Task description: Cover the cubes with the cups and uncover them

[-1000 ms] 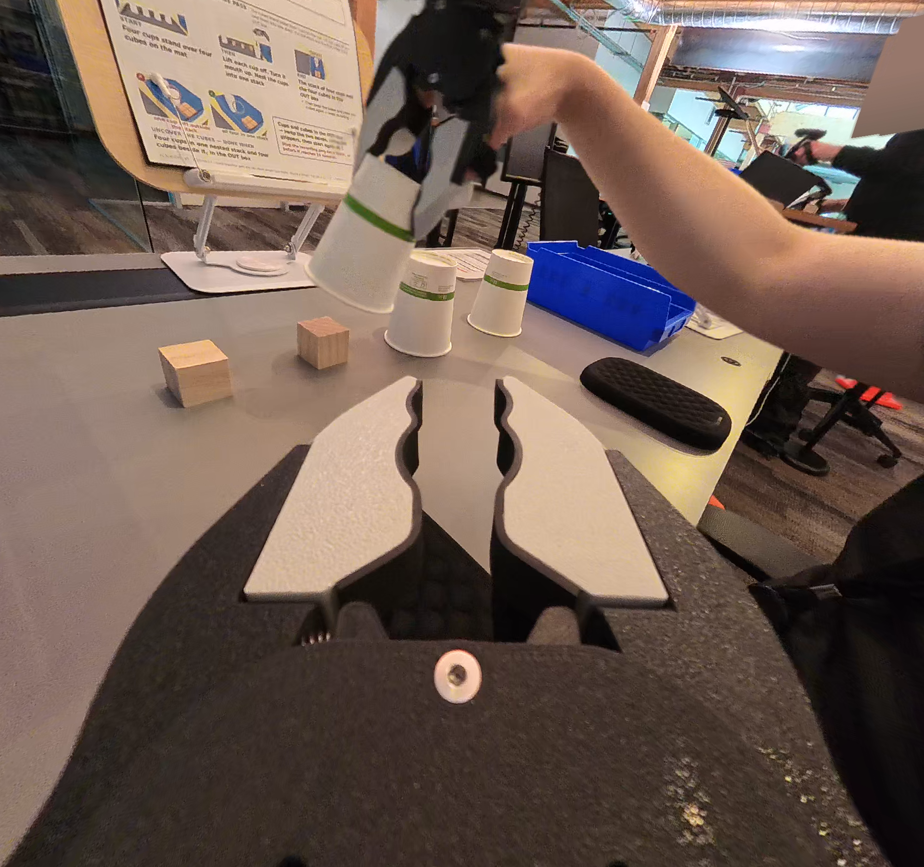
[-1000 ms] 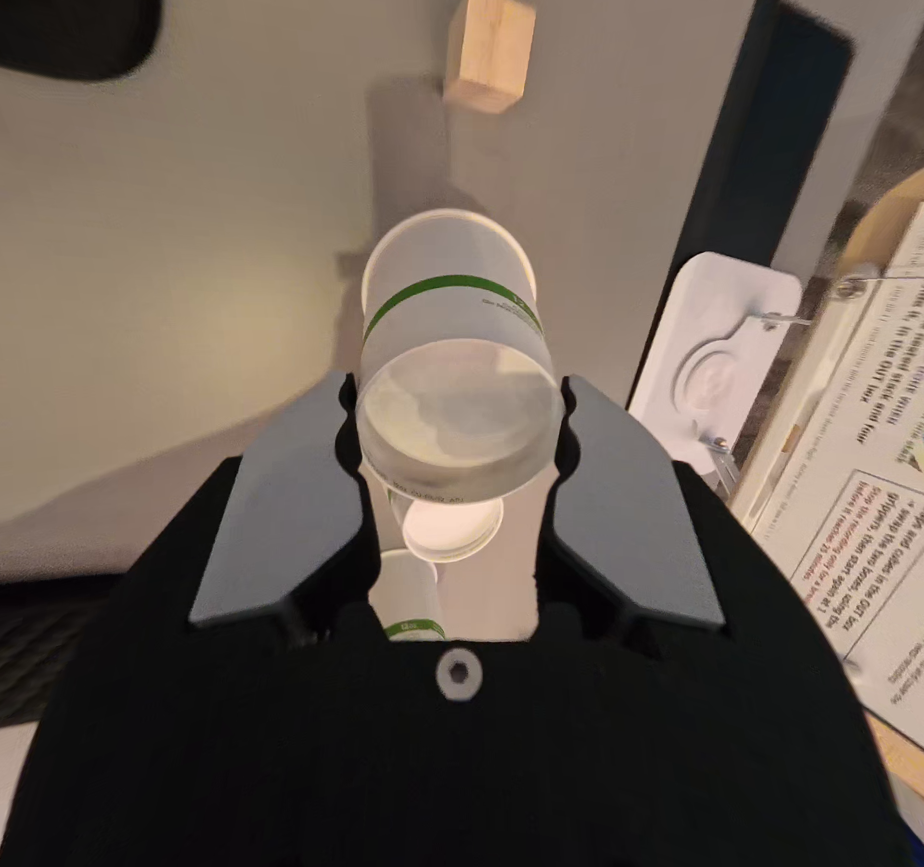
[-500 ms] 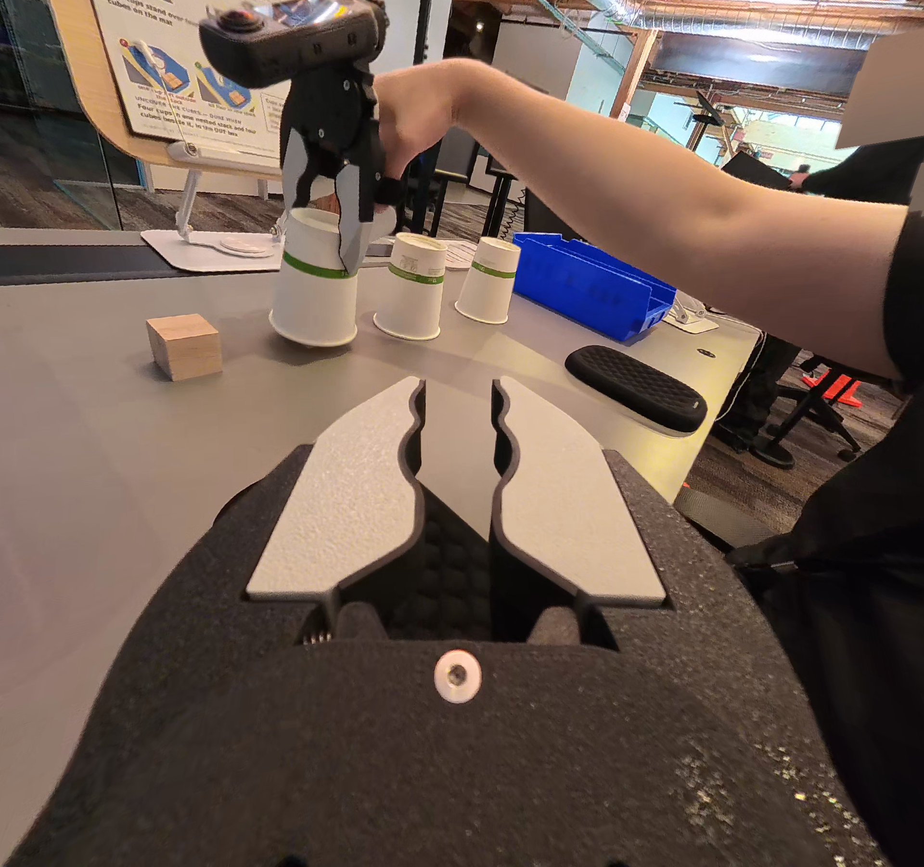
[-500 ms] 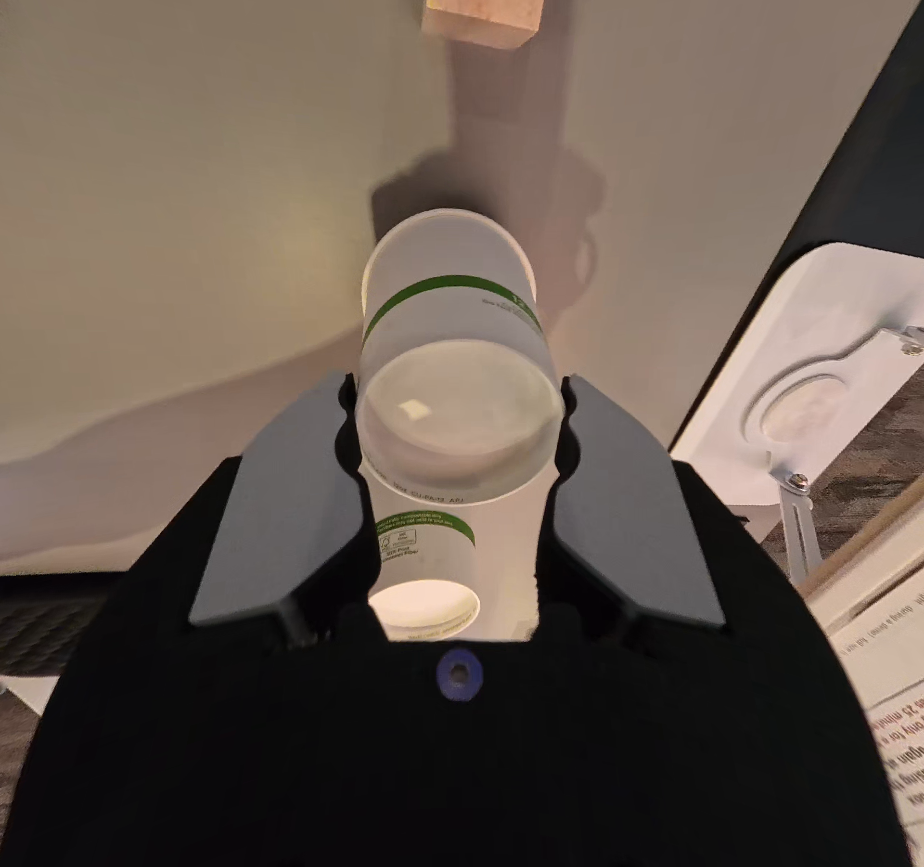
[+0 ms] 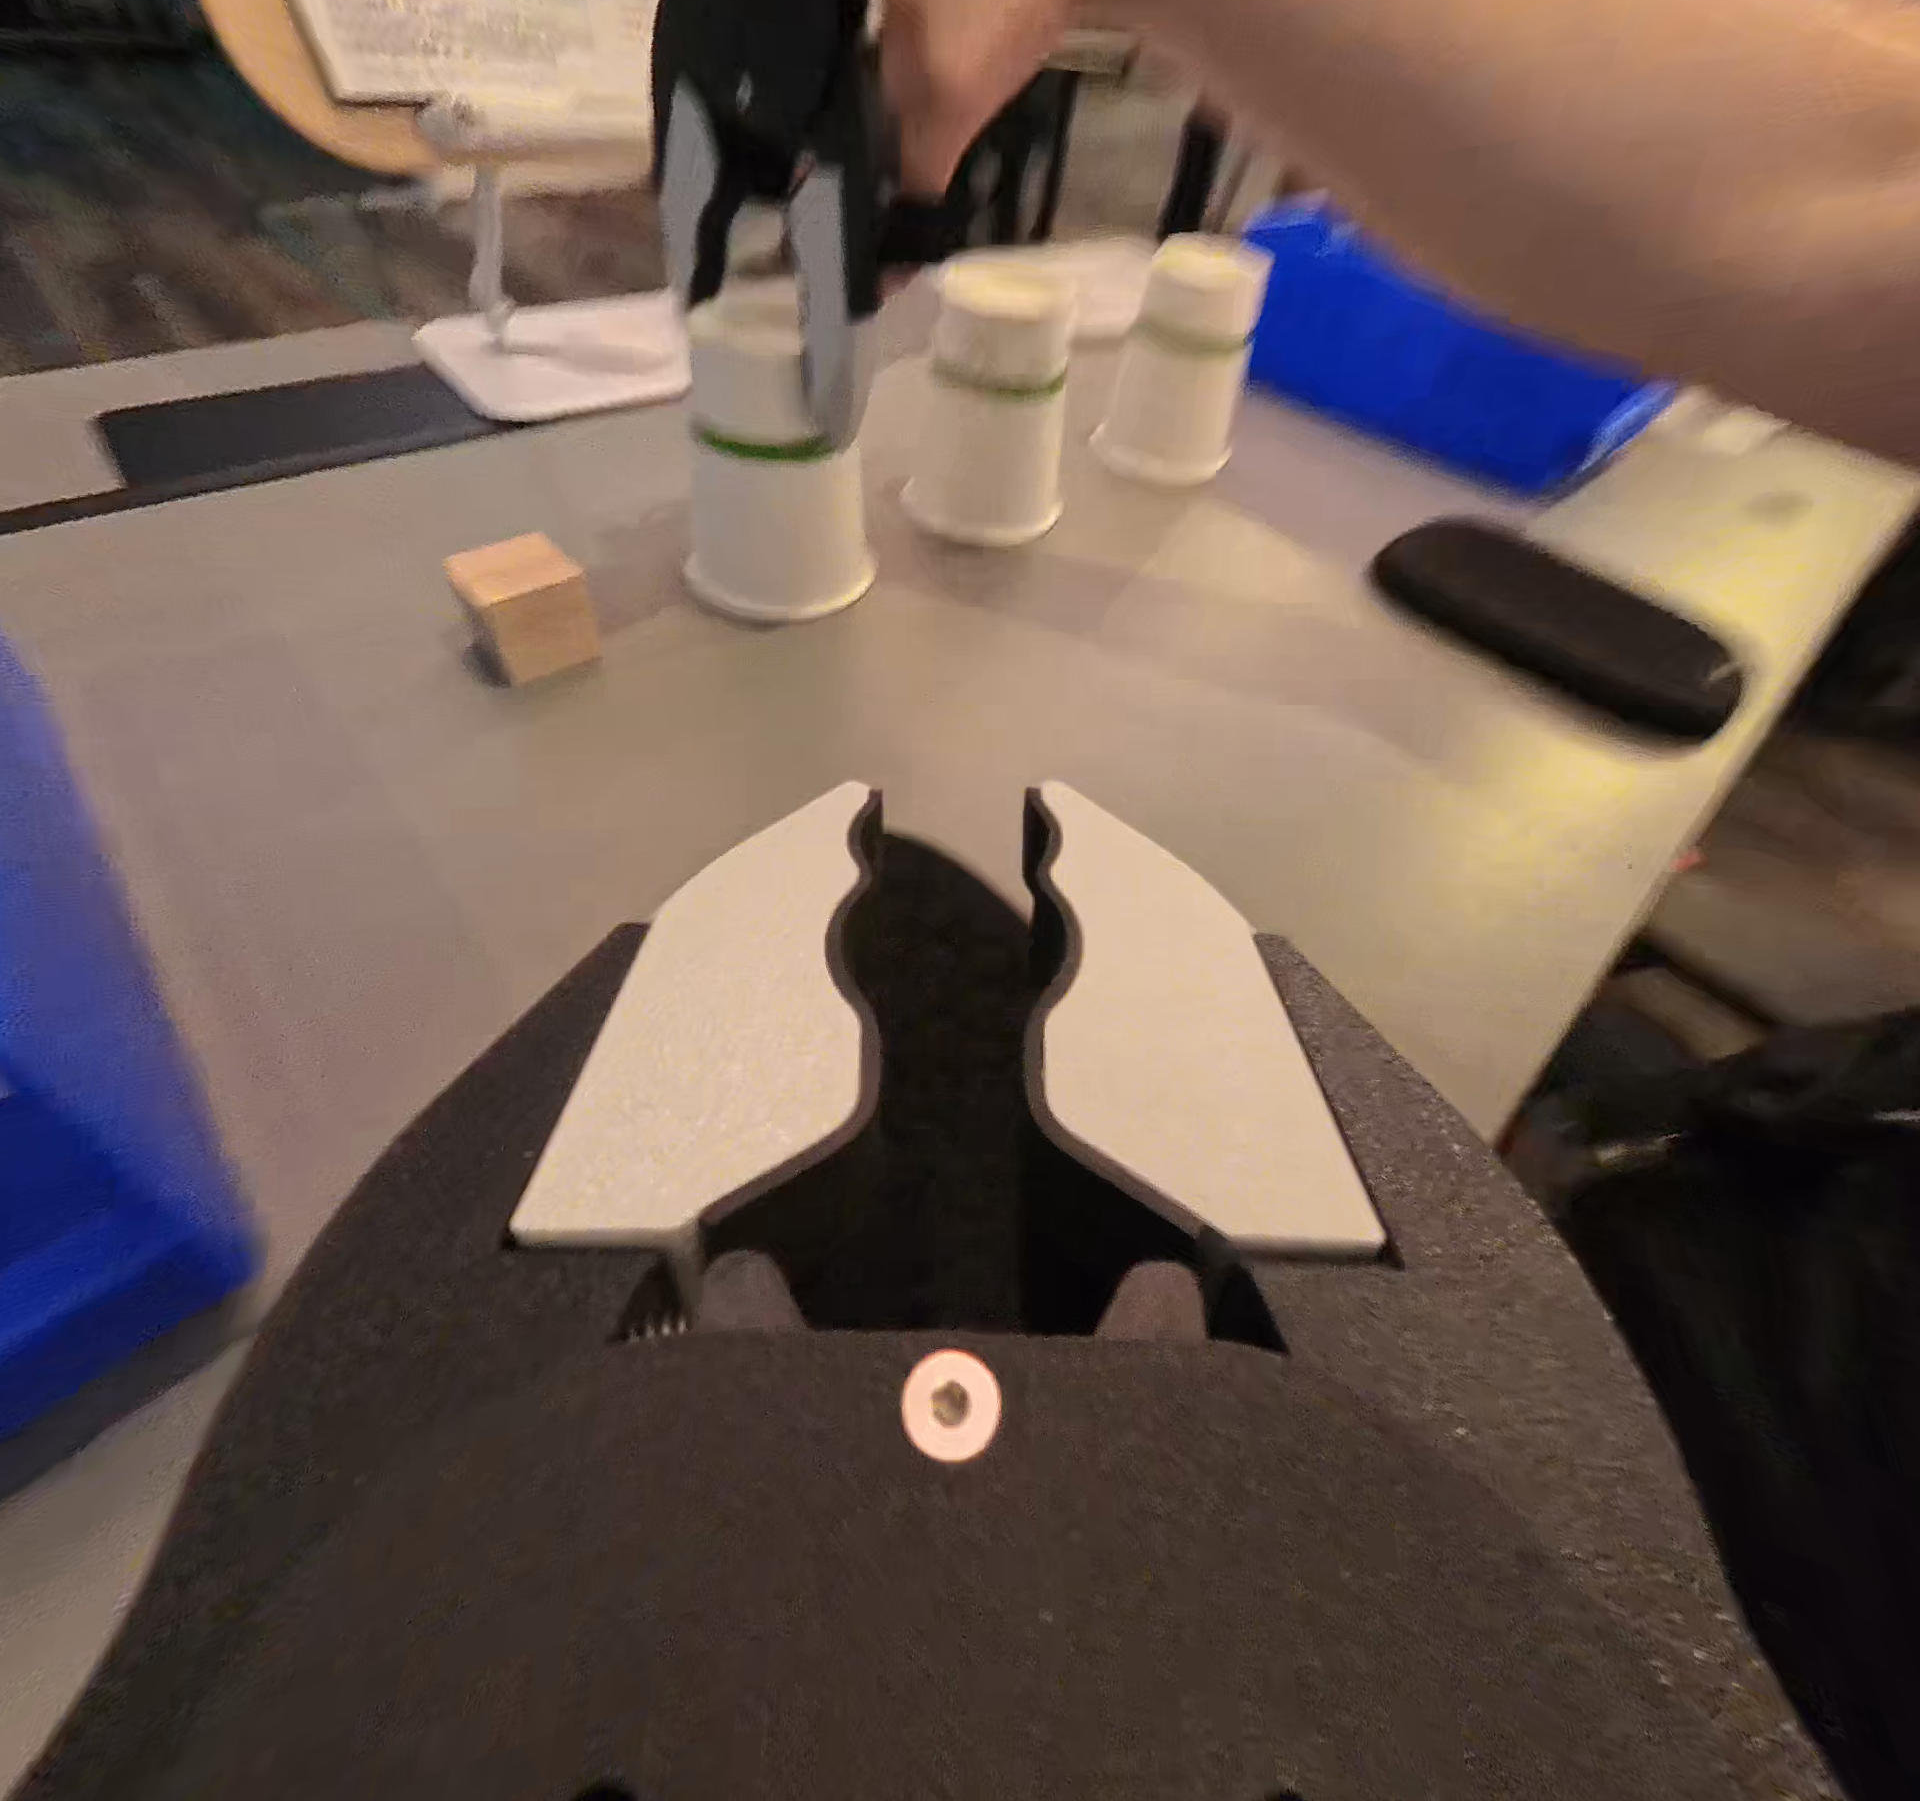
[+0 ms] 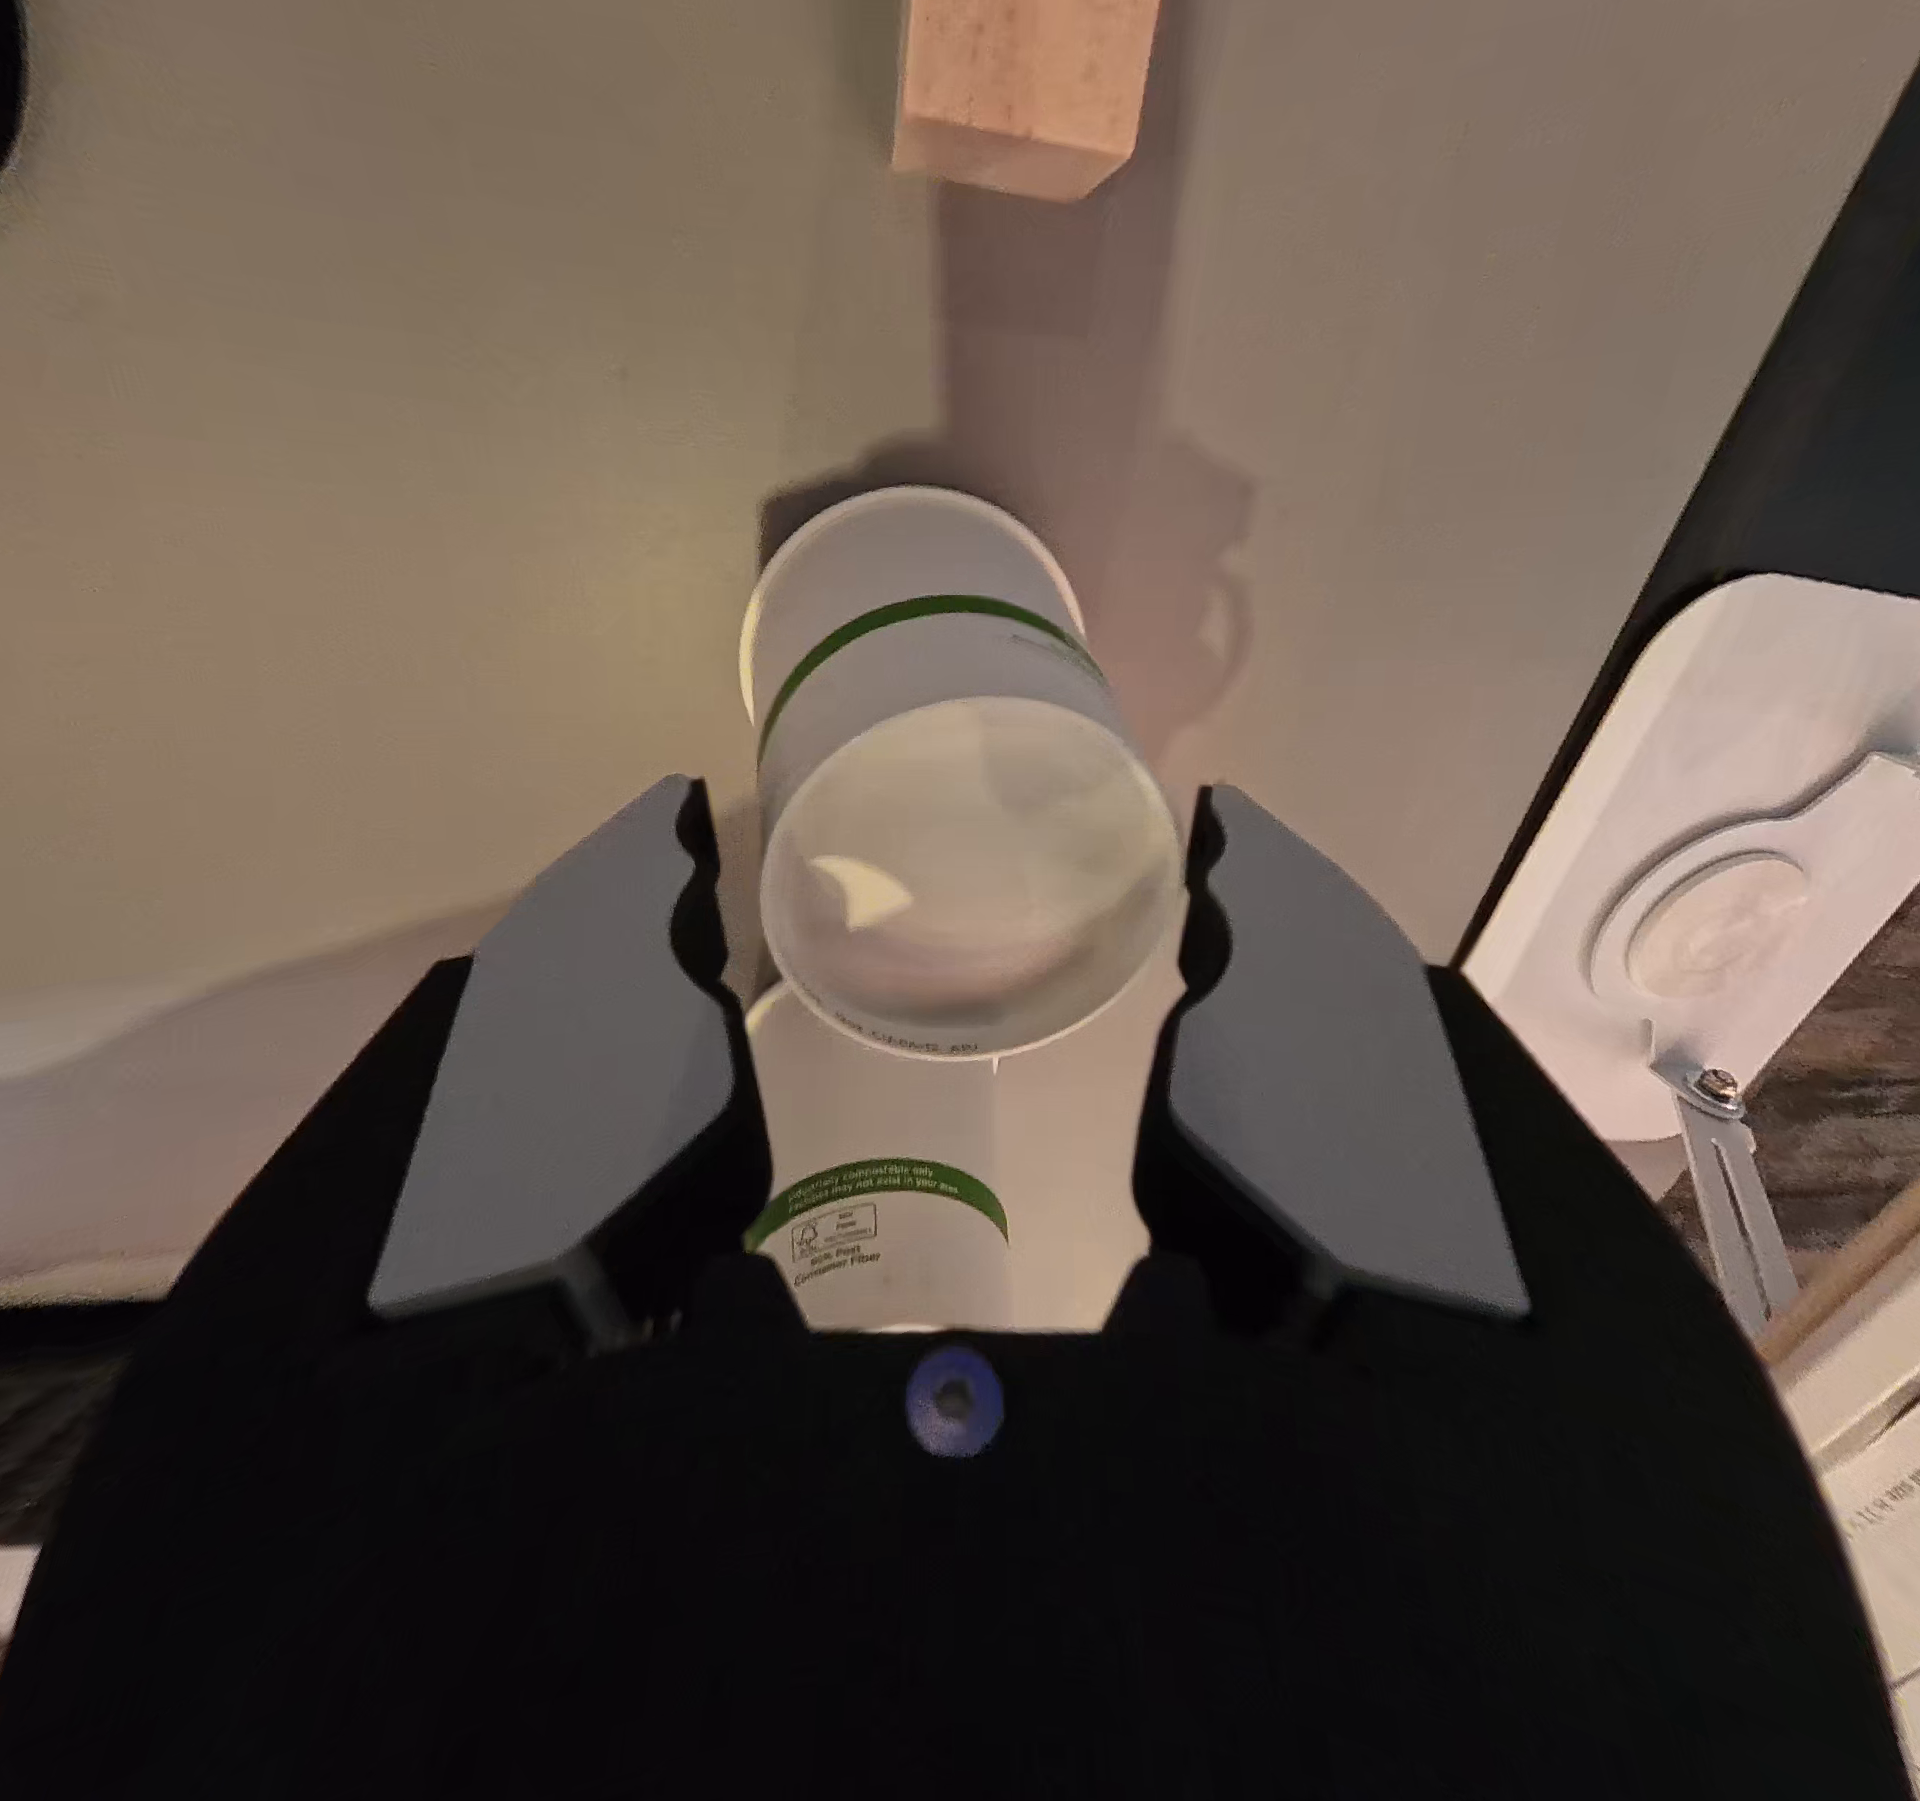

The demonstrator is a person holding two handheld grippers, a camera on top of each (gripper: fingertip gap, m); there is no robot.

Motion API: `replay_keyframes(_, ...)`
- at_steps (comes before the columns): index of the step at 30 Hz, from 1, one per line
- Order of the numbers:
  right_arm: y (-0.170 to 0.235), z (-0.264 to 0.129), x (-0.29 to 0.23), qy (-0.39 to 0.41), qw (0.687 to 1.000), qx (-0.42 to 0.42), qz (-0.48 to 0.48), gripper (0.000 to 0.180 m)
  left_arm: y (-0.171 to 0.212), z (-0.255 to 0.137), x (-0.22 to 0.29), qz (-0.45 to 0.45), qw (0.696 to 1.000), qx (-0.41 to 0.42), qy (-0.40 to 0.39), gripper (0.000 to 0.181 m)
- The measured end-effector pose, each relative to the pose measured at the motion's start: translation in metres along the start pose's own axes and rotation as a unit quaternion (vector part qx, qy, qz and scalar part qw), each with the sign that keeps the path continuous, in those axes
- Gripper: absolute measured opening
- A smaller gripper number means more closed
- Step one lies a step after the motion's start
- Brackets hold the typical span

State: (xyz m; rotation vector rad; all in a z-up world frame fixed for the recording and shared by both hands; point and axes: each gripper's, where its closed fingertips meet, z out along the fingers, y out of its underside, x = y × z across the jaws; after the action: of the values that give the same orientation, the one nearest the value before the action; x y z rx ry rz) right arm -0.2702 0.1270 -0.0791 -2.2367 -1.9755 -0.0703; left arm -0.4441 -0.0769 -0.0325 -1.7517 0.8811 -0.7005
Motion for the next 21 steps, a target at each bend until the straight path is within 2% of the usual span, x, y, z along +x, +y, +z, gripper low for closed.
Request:
replay_keyframes(3,-0.008,-0.004,0.002,0.018,0.999,0.042,-0.002,0.097,0.016,0.000,-0.027,0.103,0.979,-0.148,-0.096,0.026)
replay_keyframes(7,-0.018,-0.018,0.003,0.050,0.994,0.099,-0.005,0.103,0.010,-0.009,-0.059,0.243,0.907,-0.266,-0.218,0.024)
replay_keyframes(10,-0.022,-0.033,0.001,0.075,0.988,0.133,-0.003,0.107,-0.008,-0.009,-0.065,0.282,0.884,-0.270,-0.258,0.024)
replay_keyframes(21,-0.022,-0.099,-0.013,0.165,0.961,0.221,-0.004,0.109,-0.036,-0.013,-0.071,0.238,0.898,-0.207,-0.307,0.024)
